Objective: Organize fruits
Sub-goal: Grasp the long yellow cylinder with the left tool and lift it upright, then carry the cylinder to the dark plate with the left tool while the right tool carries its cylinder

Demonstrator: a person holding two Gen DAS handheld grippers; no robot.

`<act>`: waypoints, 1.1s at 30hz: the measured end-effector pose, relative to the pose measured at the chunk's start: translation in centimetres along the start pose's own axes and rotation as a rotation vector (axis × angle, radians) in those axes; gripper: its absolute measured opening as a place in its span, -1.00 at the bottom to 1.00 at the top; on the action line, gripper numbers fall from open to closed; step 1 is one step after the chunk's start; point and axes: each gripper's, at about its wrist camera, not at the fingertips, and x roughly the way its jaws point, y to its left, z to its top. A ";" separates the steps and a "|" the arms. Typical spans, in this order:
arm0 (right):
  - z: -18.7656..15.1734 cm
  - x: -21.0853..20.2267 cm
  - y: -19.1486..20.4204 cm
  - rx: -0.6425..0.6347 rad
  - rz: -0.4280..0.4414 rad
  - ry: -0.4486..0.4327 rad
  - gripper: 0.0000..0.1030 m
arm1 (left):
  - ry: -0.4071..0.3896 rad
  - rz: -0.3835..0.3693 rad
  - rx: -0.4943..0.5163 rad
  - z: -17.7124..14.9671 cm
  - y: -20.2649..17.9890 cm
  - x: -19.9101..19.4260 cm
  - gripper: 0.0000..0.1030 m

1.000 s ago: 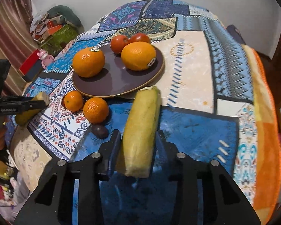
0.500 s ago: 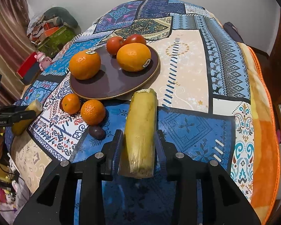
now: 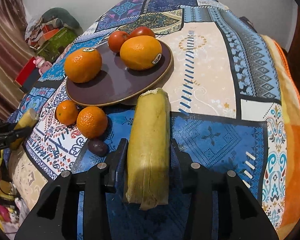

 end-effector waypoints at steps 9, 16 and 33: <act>-0.3 -0.2 -0.1 -0.002 0.028 0.022 -0.24 | 0.005 0.005 0.048 -0.4 -1.8 -0.1 -0.28; -0.3 0.2 0.4 -0.028 0.004 0.011 -0.29 | 0.013 -0.049 0.025 -1.1 -1.4 -0.1 -0.21; 0.4 -3.5 0.3 -0.029 0.007 -0.090 -0.31 | -0.076 -0.003 0.100 0.1 -4.3 -3.2 -0.29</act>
